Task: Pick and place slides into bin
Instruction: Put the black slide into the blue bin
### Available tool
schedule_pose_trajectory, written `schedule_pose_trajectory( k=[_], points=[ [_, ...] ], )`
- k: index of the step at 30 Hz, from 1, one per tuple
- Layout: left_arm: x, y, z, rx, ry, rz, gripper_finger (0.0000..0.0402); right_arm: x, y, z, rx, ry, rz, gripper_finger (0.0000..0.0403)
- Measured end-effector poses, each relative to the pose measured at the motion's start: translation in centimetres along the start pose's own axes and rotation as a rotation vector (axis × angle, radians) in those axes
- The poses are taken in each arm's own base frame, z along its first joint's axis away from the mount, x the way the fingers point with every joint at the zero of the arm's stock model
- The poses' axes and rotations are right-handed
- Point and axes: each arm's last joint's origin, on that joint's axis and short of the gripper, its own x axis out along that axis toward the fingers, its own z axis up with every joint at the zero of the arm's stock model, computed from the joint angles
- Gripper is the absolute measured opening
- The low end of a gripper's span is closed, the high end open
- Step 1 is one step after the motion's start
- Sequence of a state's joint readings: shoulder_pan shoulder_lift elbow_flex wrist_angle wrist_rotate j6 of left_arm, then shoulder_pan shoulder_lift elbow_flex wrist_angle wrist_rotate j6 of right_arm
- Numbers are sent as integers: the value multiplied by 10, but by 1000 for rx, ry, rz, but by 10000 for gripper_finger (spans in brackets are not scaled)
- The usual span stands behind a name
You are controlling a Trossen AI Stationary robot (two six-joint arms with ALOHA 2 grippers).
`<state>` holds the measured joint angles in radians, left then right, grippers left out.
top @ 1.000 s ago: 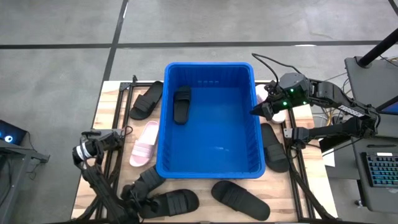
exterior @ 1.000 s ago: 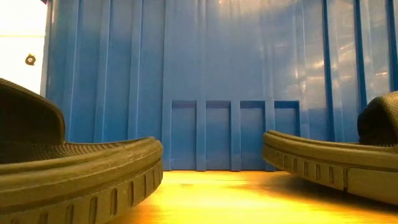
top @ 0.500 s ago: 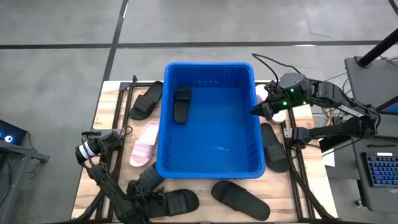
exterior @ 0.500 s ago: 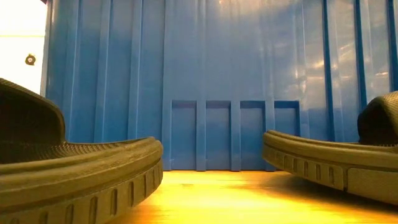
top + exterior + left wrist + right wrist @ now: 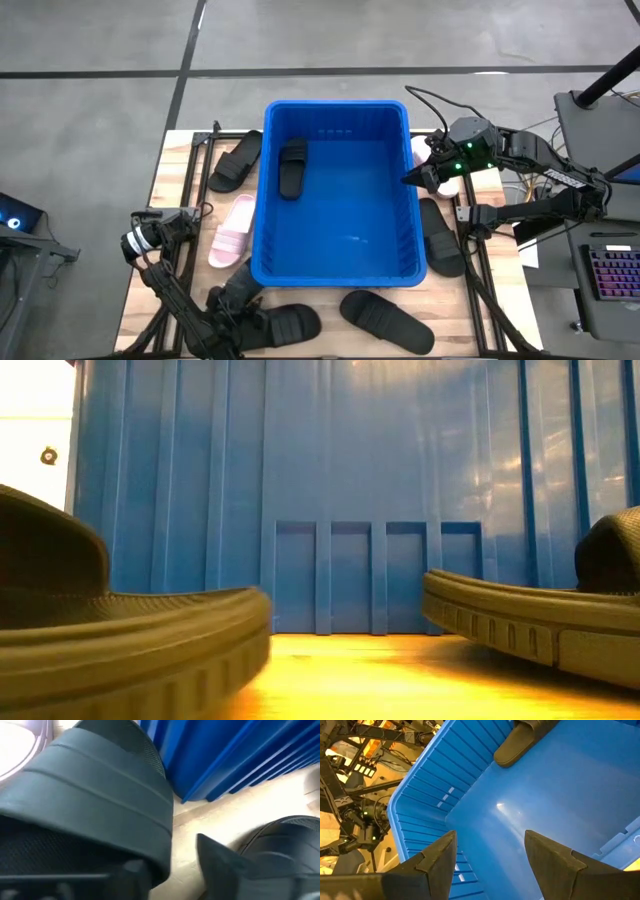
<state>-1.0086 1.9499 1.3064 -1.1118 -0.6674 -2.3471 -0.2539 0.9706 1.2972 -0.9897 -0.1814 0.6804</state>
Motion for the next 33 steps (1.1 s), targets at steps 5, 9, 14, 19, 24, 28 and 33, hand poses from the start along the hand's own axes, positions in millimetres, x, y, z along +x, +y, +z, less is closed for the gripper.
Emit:
schedule_pose_trajectory(
  k=[5, 9, 14, 19, 24, 28, 33],
  points=[
    [0, -2, -1, 15, 6, -15, 13, 0, 0, 0, 0, 0, 0, 224],
    [-1, -2, -2, 19, 9, -24, 6, 0, 0, 0, 0, 0, 0, 224],
    [-12, 0, 0, 10, 35, -57, 2, 0, 0, 0, 0, 0, 0, 224],
    [-34, 2, 14, 80, 74, -105, 1, 0, 0, 0, -2, 0, 1, 224],
    [-57, 1, 37, 171, 157, -164, 1, 0, 0, 0, -7, 0, 0, 224],
    [-79, 1, 58, 241, 213, -263, 0, 0, 0, 0, -12, 0, 0, 224],
    [-104, 1, 82, 327, 349, -395, 0, 0, 0, 0, -12, 0, 0, 224]
  ],
)
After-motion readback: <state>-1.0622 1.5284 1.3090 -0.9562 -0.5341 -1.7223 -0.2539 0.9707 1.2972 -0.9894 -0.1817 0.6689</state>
